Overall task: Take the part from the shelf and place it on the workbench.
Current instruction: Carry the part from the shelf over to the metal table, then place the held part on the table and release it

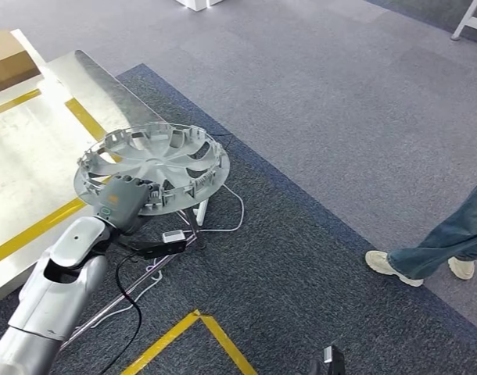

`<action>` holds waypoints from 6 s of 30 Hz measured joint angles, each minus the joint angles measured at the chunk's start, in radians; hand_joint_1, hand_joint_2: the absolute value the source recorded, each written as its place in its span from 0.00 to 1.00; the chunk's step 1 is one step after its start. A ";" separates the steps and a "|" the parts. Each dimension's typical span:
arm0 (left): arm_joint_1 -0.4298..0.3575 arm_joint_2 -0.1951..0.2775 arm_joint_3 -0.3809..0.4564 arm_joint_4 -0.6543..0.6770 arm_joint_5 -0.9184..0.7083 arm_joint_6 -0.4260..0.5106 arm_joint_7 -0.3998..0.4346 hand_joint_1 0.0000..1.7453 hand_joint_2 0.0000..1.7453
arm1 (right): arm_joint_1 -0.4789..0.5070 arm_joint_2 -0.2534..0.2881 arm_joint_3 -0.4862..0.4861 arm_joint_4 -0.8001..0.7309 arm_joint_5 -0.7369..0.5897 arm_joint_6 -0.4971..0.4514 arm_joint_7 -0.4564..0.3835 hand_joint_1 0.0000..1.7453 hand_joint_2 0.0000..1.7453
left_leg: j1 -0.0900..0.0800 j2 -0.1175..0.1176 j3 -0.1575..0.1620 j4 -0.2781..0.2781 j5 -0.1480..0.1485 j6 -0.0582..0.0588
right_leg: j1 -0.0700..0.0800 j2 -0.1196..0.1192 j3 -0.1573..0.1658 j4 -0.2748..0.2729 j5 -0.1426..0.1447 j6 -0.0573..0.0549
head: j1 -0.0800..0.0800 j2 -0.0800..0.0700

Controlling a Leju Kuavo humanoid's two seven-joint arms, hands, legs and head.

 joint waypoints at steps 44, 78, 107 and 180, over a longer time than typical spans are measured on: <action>-0.255 -0.208 -0.094 0.401 0.029 -0.026 0.083 1.00 1.00 | 0.003 0.011 0.018 0.000 0.000 0.060 -0.005 0.00 0.00 | -0.003 0.002 -0.002 -0.014 0.012 -0.033 | 0.000 -0.002 -0.005 -0.002 0.011 -0.012 | 0.001 0.000; -0.431 -0.058 0.065 0.616 0.083 0.009 0.193 1.00 1.00 | 0.005 0.014 0.027 0.005 0.000 0.058 0.006 0.00 0.00 | -0.005 0.002 -0.004 -0.014 0.015 -0.031 | -0.002 -0.003 -0.006 -0.002 0.012 -0.012 | 0.001 0.000; -0.399 0.176 0.257 0.817 0.002 0.083 0.309 1.00 1.00 | 0.006 0.014 0.050 0.006 0.000 0.070 -0.007 0.00 0.00 | -0.004 0.002 -0.004 -0.015 0.016 -0.033 | 0.000 -0.002 -0.006 -0.002 0.013 -0.013 | 0.001 0.000; -0.364 0.135 0.421 0.808 0.129 0.073 -0.152 0.00 1.00 | 0.010 0.014 0.155 0.006 0.000 0.088 -0.027 0.00 0.00 | -0.004 0.000 -0.004 -0.014 0.018 -0.033 | -0.001 -0.007 -0.006 -0.002 0.014 -0.015 | 0.001 0.000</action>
